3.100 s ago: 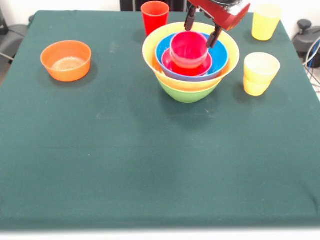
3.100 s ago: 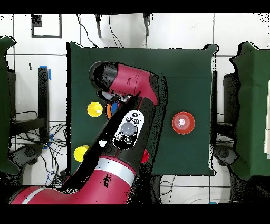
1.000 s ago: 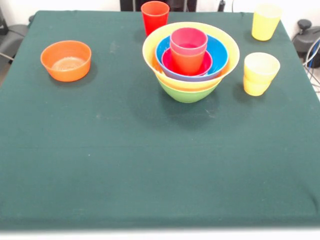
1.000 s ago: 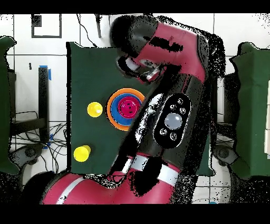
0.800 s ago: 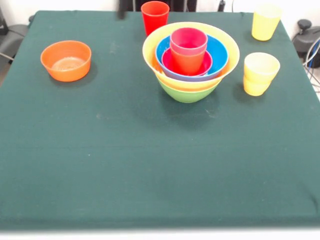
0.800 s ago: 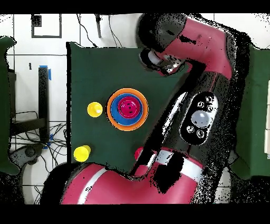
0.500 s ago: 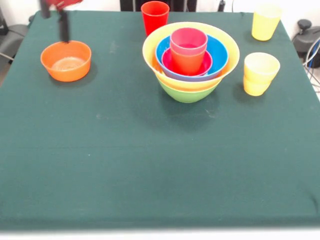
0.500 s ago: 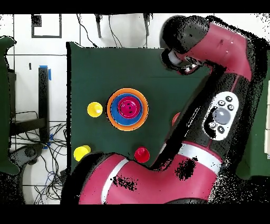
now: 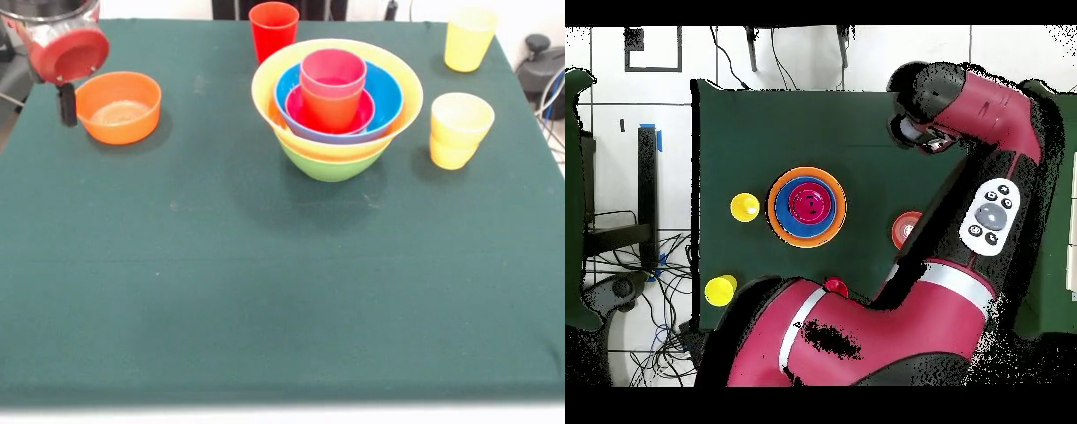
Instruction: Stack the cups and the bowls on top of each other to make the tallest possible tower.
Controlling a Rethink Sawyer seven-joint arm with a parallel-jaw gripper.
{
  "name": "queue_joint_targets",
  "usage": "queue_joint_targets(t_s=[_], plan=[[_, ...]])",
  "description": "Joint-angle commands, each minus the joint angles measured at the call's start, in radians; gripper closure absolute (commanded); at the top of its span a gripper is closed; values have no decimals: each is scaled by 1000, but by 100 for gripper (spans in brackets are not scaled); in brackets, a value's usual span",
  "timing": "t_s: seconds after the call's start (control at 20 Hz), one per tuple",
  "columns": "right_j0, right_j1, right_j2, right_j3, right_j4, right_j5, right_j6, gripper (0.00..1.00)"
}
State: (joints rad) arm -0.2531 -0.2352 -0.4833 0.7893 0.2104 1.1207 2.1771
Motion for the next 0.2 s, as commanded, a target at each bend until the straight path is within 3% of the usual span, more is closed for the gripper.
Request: queue_joint_targets(t_s=[0.05,0.2], plan=[[30,-7,132,153,-74,-28,-116,0],[37,-14,134,168,-74,-31,-95,0]])
